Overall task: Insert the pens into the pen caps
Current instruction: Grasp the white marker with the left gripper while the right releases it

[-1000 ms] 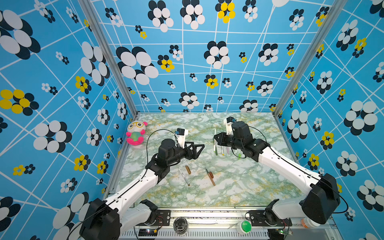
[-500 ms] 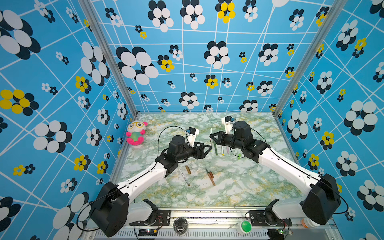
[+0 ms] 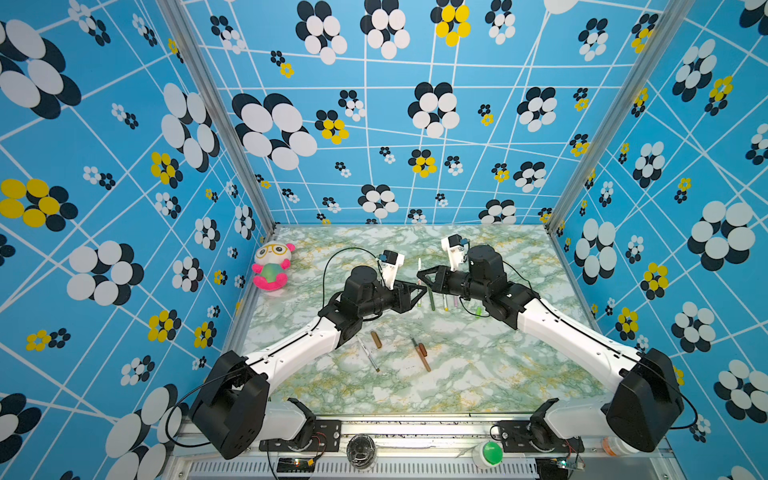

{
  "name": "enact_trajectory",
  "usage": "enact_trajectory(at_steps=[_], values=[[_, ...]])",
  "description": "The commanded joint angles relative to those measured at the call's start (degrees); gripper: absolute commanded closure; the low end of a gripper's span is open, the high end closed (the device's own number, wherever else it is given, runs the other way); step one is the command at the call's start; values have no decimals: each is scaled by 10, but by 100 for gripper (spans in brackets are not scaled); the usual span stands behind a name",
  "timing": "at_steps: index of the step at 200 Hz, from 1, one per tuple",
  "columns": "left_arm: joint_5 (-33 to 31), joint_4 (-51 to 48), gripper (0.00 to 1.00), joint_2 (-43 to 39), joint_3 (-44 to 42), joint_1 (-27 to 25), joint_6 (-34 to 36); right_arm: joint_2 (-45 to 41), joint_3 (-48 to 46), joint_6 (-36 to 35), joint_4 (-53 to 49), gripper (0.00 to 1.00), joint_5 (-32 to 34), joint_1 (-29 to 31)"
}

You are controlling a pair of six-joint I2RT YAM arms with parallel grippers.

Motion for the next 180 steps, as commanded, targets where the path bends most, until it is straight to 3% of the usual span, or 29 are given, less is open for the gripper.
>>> enact_trajectory(at_steps=[1,95,126,154,180], values=[[11,8,61,6,22,-4,1,-19,-8,-7,21,100,-5,2],[10,-1,92,15,29,-5,-2,-17,-5,-15,13,98,1,2],[0,-11,100,12,28,-5,5,-19,5,-28,-14,84,18,1],[-36,-34,100,1,22,-2,13,-26,21,-45,-80,67,57,-1],[-93,-75,100,-17,13,5,23,-37,28,-54,-166,58,110,-10]])
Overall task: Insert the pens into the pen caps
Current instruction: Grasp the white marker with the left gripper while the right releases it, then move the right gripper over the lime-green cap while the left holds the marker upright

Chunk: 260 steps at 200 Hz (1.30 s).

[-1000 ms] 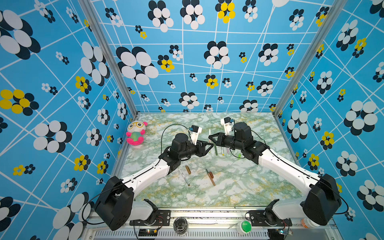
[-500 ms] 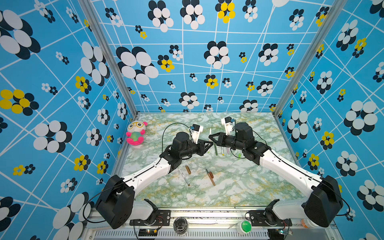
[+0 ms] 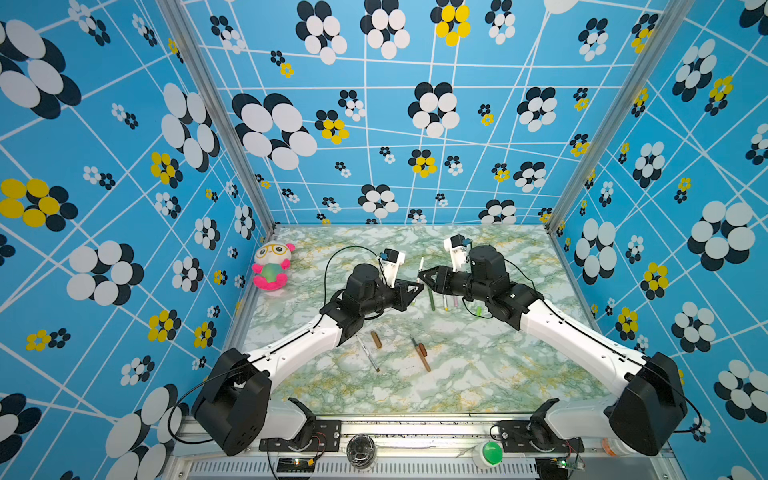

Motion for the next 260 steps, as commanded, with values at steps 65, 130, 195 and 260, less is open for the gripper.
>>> enact_trajectory(at_steps=[65,130,195,260], values=[[-96,-48,100,-53,-35,13,32,12,-9,-13,-255,39,154,-64],[-88,-22,100,-62,-60,13,20,102,-71,12,-206,26,75,-186],[-91,-22,100,-66,-62,13,25,154,-98,45,-144,24,33,-215],[-91,-29,100,-69,-59,14,27,205,-87,64,-102,25,11,-220]])
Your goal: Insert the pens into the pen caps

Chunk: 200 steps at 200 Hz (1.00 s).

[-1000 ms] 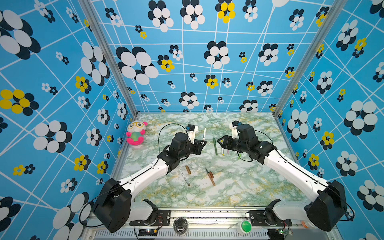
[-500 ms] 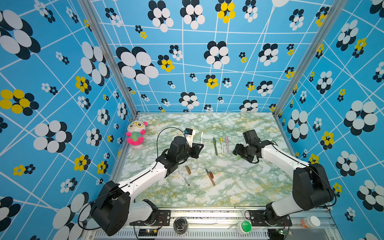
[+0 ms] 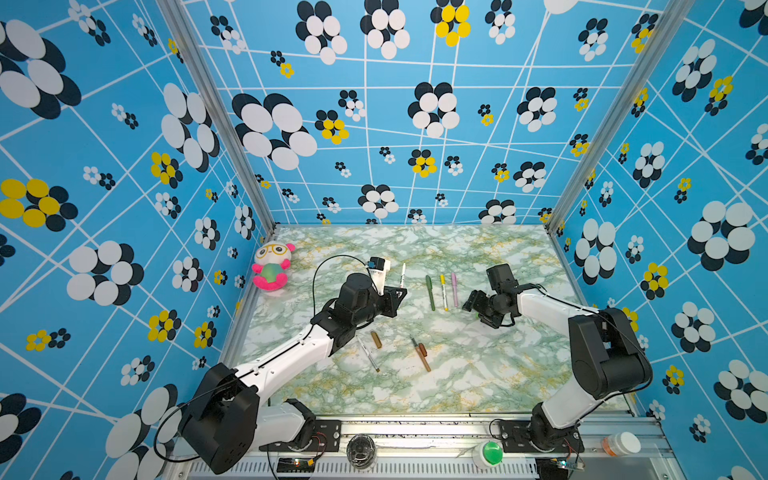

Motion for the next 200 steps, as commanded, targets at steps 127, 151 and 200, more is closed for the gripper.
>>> enact_trajectory(at_steps=[127,151,200], values=[[-7,4,100,-12,-5,3,9,117,91,35,58,27,-51,-8],[-8,3,100,-15,-7,3,9,142,116,40,68,28,-63,-14],[-15,-2,100,-26,-13,4,13,152,138,36,63,31,-64,-17]])
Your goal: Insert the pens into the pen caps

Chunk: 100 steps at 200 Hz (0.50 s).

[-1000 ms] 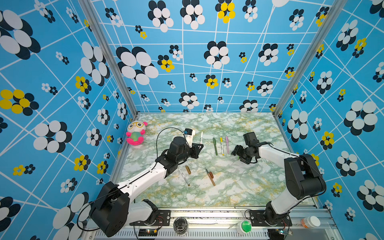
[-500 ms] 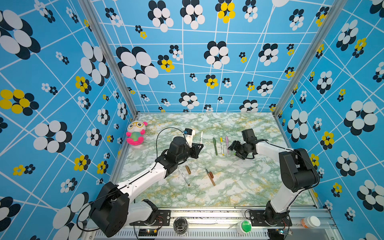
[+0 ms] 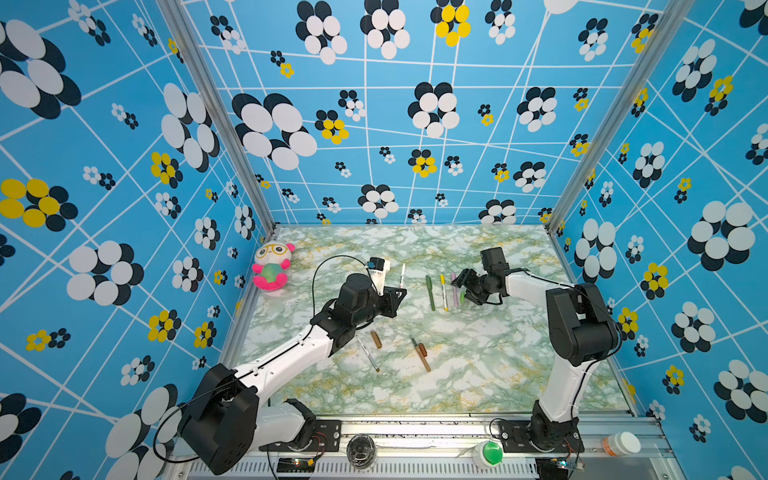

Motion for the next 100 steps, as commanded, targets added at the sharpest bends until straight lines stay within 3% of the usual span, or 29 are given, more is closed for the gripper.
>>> enact_trajectory(at_steps=[1,100], values=[[-11,-1,100,-22,-10,4,13,12,1,0,-25,31,6,-3],[-7,7,100,-26,-15,4,11,-71,-27,-120,-144,40,121,0]])
